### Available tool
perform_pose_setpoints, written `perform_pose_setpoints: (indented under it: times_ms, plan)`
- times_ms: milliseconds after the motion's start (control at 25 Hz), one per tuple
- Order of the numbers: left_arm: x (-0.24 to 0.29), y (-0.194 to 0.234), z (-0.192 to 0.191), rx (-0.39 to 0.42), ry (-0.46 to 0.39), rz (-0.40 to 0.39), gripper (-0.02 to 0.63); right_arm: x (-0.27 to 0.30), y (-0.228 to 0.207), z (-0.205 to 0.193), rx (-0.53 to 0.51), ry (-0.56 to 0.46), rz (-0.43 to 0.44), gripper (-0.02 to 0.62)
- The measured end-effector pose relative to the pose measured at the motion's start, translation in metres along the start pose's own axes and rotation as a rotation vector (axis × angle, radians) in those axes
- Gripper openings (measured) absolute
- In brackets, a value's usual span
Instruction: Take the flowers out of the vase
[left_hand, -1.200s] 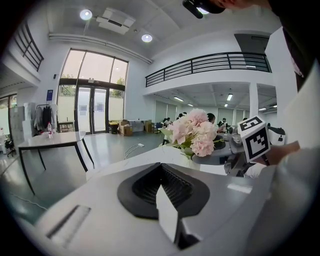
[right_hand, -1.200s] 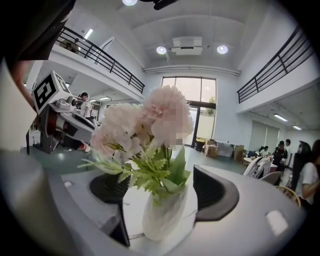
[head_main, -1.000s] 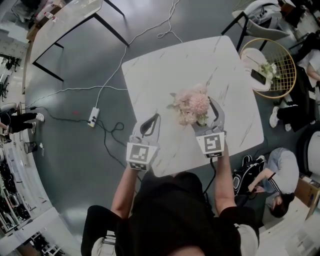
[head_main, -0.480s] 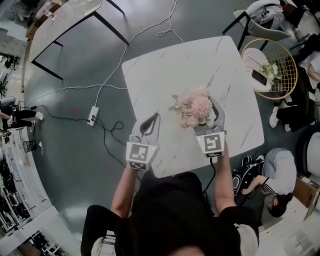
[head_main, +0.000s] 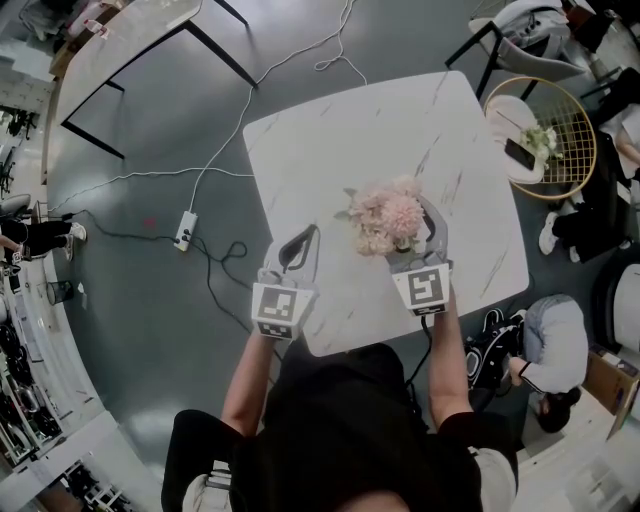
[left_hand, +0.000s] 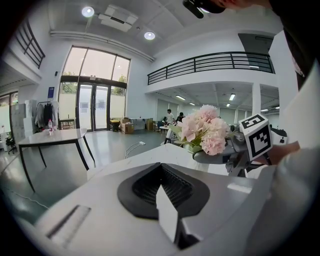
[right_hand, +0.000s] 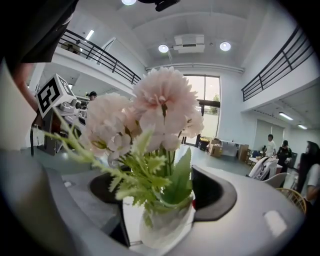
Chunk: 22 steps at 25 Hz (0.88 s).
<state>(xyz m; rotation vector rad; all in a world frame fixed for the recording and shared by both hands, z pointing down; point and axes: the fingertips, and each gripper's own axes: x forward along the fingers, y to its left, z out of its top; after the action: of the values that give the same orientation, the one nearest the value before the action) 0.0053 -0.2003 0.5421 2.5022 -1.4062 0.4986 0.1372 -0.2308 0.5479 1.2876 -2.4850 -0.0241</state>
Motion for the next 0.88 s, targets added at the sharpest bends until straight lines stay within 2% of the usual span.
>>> perform_pose_setpoints:
  times_ms: [280,640,880]
  plan:
    - [-0.0024,0.0016,0.0017,0.002,-0.003,-0.003,0.006,-0.0028,-0.001,0.0026,-0.007,-0.003,-0.024,0.342]
    - [-0.0071,0.0042,0.0028,0.002,-0.003,-0.005,0.006,-0.007,-0.0047,0.0034,-0.015,0.008,-0.061,0.215]
    - [-0.0089,0.0041,0.0013,0.002,-0.005,-0.007,0.006,-0.0093,-0.0045,0.0008,-0.027,0.017,-0.076,0.159]
